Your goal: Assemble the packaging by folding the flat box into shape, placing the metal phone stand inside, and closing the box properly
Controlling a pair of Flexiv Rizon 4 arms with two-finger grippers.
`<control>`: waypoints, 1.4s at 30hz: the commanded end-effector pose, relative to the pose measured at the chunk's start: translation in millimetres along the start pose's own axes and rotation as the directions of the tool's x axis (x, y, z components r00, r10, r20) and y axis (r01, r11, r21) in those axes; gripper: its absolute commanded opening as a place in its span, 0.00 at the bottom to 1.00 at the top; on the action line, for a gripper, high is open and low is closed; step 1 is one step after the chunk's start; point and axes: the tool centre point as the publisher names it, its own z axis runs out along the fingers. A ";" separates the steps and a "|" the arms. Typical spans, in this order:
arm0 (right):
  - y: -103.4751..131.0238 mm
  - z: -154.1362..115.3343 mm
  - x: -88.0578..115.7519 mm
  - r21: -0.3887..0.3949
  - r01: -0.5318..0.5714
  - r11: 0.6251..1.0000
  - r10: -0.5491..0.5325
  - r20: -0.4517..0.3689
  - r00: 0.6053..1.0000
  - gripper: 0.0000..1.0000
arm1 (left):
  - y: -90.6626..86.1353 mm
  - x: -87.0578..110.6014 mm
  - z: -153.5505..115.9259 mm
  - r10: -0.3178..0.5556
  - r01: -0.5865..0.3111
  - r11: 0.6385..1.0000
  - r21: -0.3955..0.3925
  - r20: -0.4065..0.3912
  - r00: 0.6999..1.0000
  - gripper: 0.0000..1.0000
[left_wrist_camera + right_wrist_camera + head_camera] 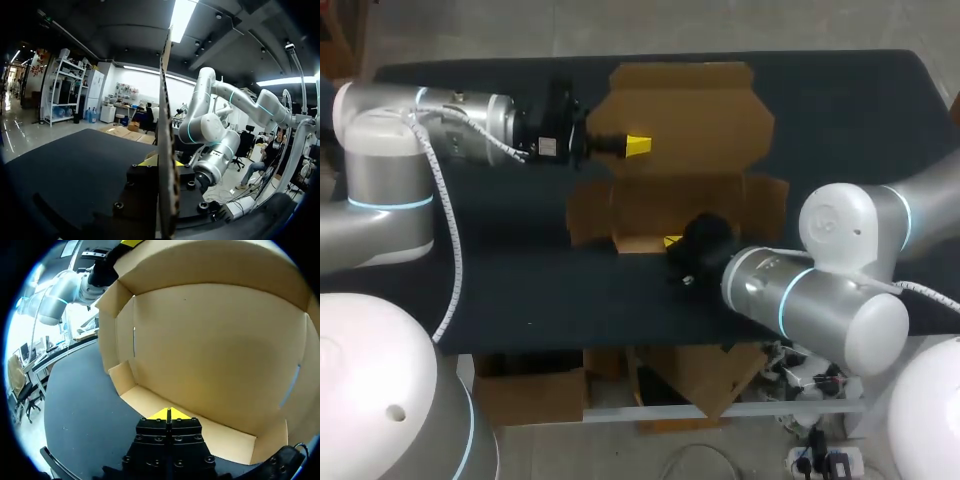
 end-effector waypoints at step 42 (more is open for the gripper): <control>-4.4 1.9 1.8 -0.005 0.000 1.000 0.000 0.005 1.000 0.00 | 32.8 19.1 8.4 -0.013 0.013 1.000 -0.022 0.000 1.000 0.00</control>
